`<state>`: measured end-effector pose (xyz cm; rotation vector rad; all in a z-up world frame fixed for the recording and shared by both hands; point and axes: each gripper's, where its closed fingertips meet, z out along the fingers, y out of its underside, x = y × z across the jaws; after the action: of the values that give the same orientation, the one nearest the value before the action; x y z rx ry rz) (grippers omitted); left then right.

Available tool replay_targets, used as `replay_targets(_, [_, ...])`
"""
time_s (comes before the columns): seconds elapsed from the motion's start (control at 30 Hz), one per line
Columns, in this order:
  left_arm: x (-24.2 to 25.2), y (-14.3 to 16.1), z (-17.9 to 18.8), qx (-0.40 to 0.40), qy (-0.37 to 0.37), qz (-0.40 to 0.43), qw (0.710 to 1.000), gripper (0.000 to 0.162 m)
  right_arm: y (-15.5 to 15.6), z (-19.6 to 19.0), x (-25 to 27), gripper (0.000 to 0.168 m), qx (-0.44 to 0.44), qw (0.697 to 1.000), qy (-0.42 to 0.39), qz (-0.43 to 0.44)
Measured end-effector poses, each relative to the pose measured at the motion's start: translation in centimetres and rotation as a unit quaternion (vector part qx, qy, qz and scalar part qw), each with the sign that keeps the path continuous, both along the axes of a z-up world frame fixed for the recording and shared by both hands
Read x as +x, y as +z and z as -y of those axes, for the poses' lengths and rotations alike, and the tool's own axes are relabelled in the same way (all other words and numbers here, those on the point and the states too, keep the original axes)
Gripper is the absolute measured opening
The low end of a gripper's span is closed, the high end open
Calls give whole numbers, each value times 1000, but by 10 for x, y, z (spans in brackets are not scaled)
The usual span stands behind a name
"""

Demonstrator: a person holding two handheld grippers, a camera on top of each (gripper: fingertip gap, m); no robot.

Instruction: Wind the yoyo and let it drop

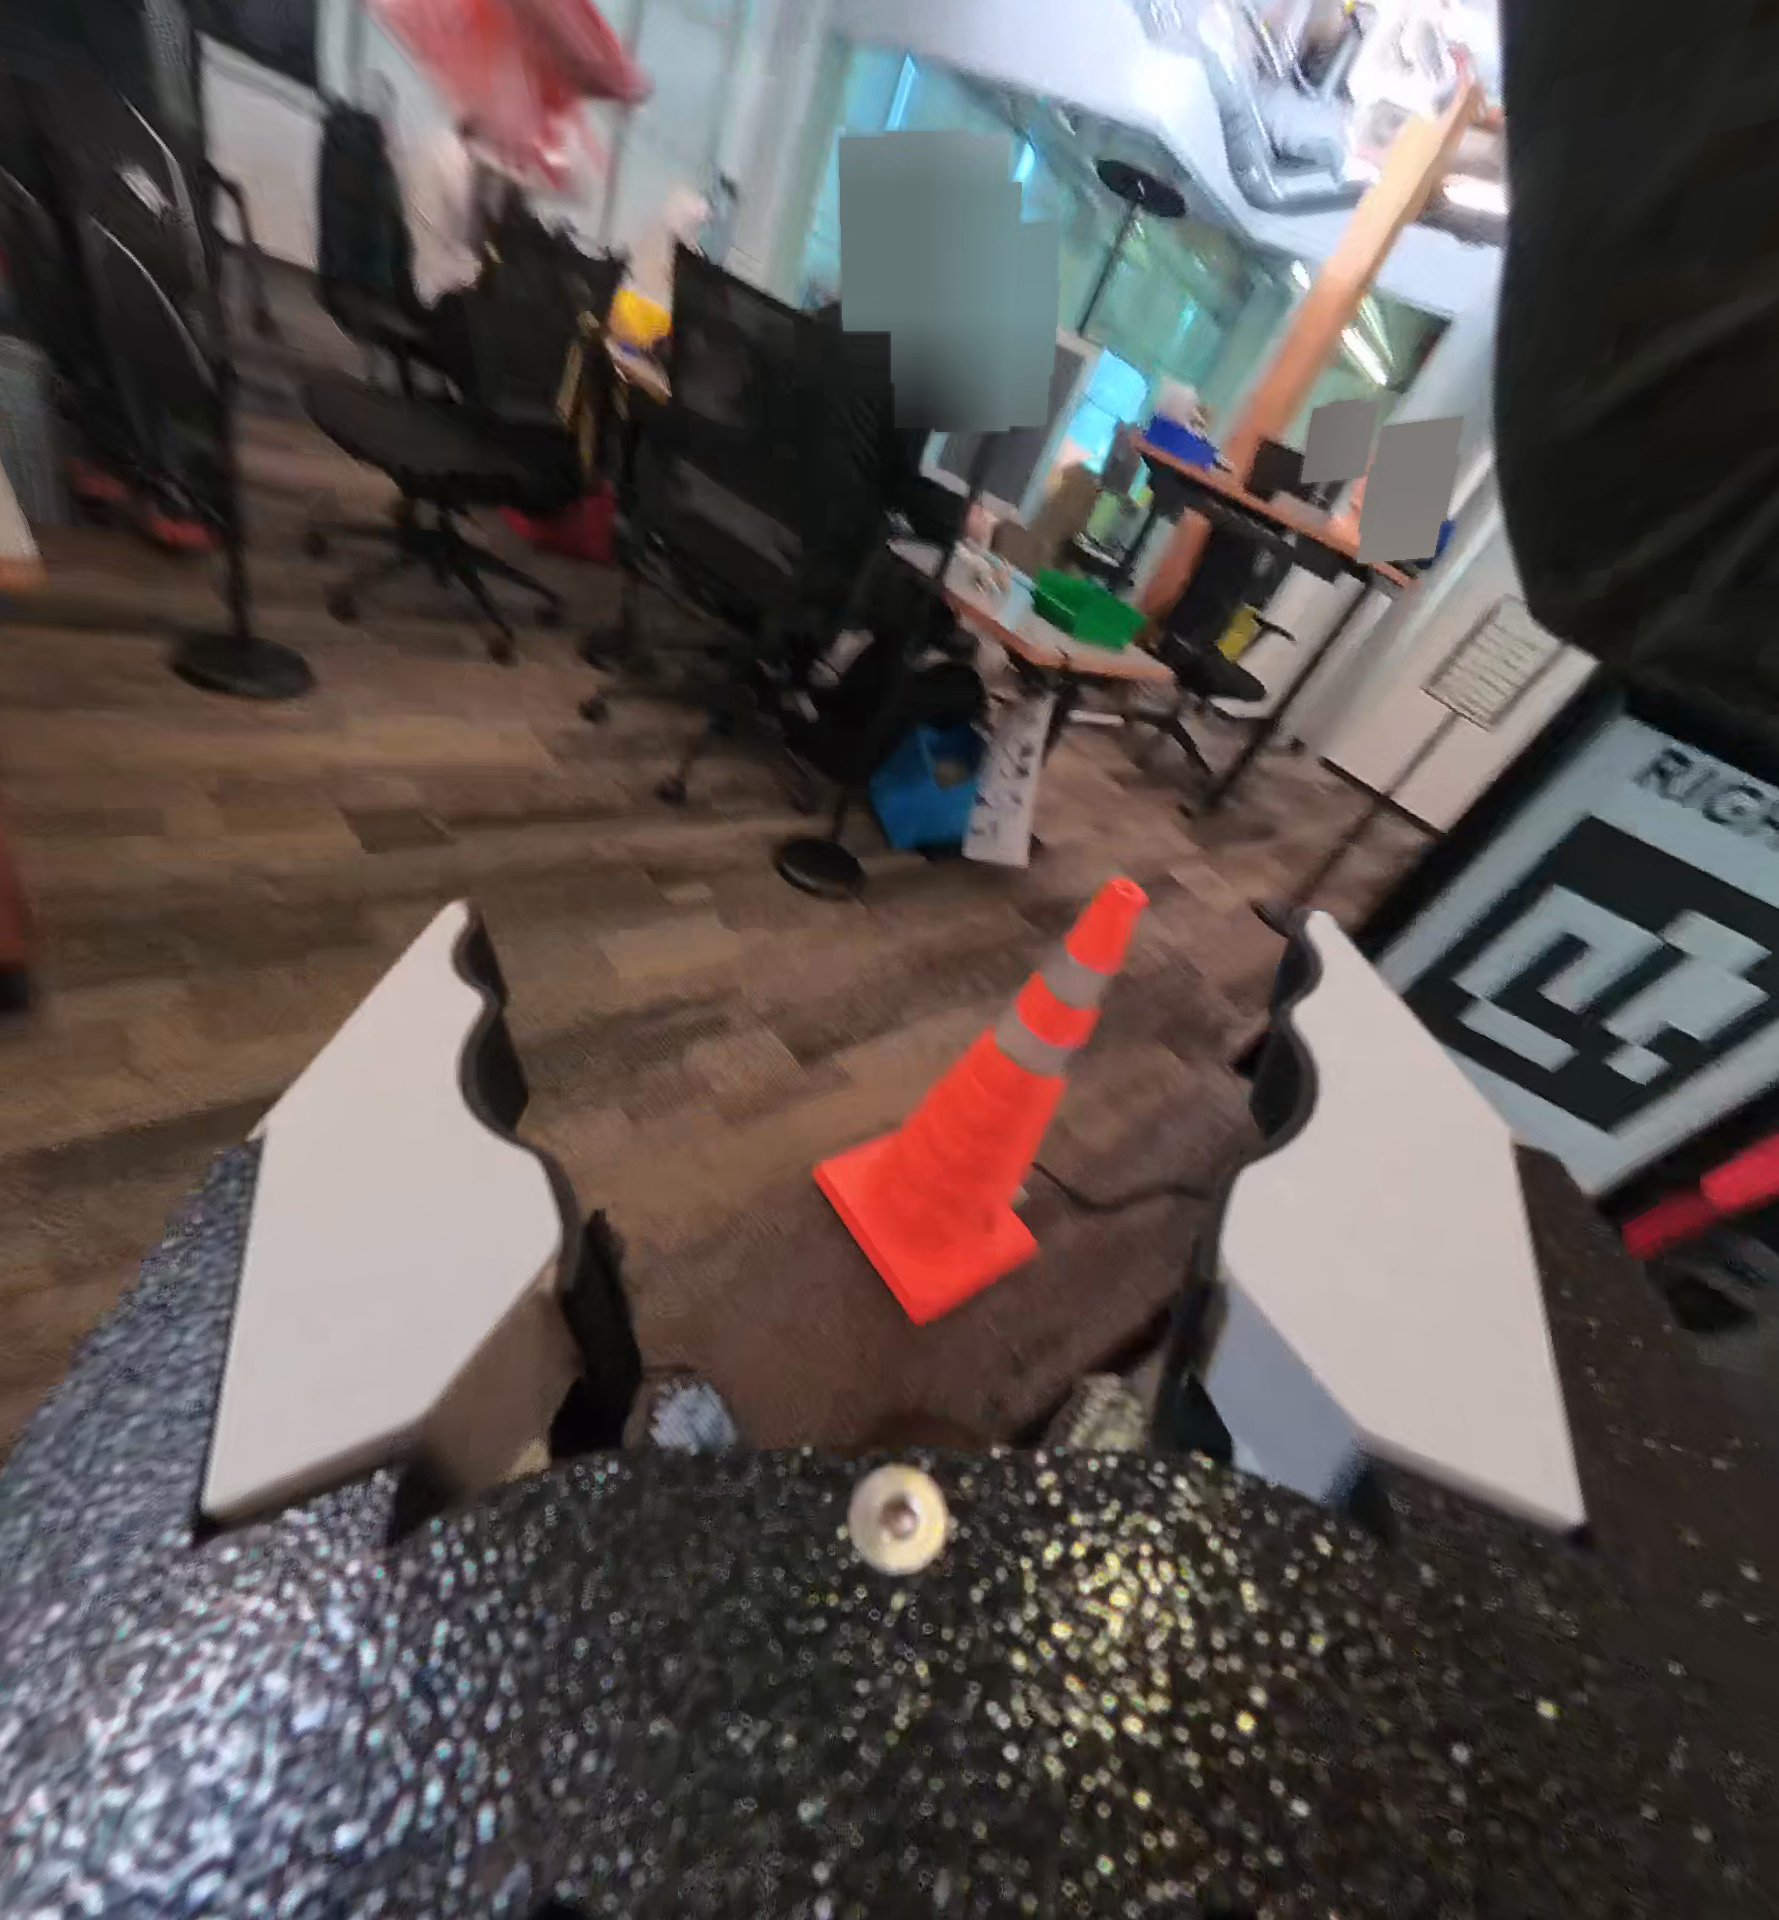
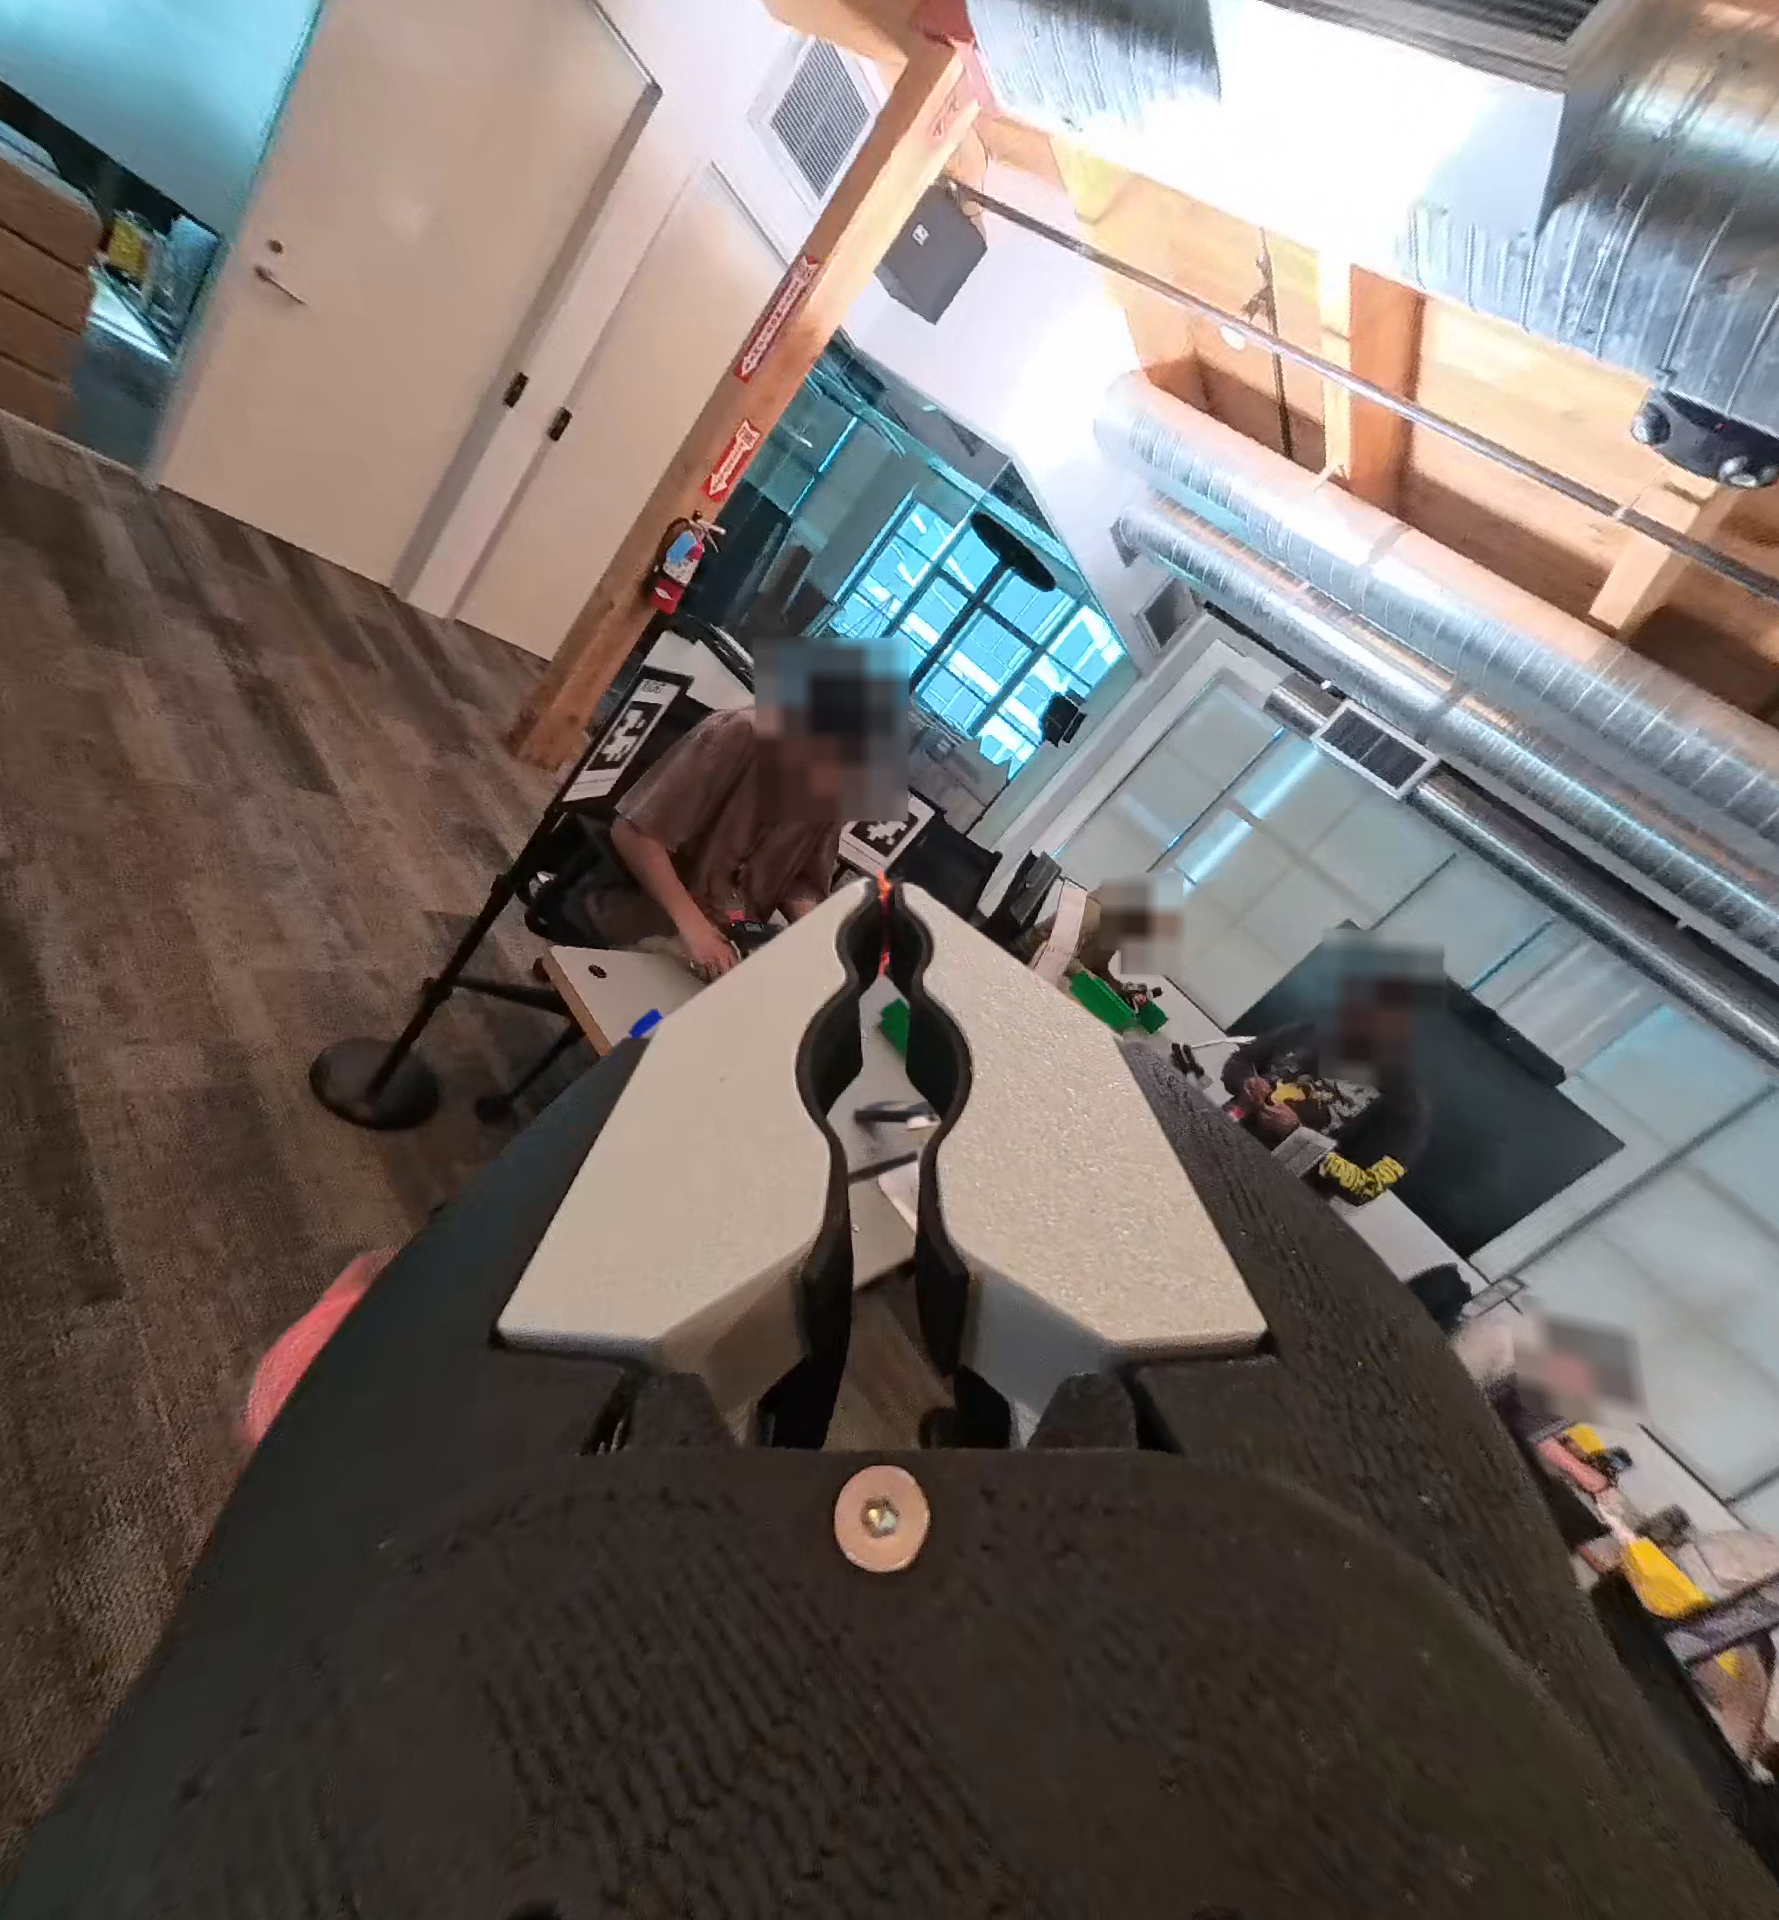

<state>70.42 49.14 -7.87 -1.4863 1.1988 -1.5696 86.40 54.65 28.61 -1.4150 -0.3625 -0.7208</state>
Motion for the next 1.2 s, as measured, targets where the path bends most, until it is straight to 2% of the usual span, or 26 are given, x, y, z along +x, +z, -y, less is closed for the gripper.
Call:
replay_targets(0.13, [22, 34, -18, 52, 48, 36, 997, 144, 2, -9, -15, 0, -6, 1000, 0, 23])
replay_targets(0.2, [25, 39, -22, 64, 72, 45, 994, 144, 5, -14, -17, 0, -14, 999, -2, 31])
replay_targets(0.4, [30, -17, -17, 24, 70, -6, 997, 150, 11, -23, -11, 0, -45, 998, -13, 52])
replay_targets(0.5, [27, -43, -10, 1, 68, -20, 998, 151, 27, -18, -17, 0, -40, 997, -9, 63])
replay_targets(0.63, [39, -60, 2, -19, 42, -22, 999, 156, 52, -7, -32, 0, -21, 998, 16, 62])
replay_targets(0.73, [67, -51, 0, -8, 32, -1, 999, 158, 72, -2, -44, 0, -10, 998, 41, 54])
replay_targets(0.9, [113, 6, -24, 40, 61, 59, 996, 158, 109, 7, -67, 0, 14, 996, 63, 63])
replay_targets(0.97, [129, 8, -35, 75, 76, 41, 993, 149, 117, 8, -78, 0, 11, 995, 77, 62])
replay_targets(1.03, [141, -8, -41, 78, 65, 4, 995, 137, 125, 9, -85, 0, 15, 994, 79, 70])
replay_targets(1.13, [145, -39, -39, 35, 18, -41, 998, 96, 133, 12, -94, 0, 13, 993, 78, 85])
replay_targets(1.2, [140, -46, -44, 12, 22, -49, 998, 69, 138, 14, -96, 0, 14, 993, 72, 97])
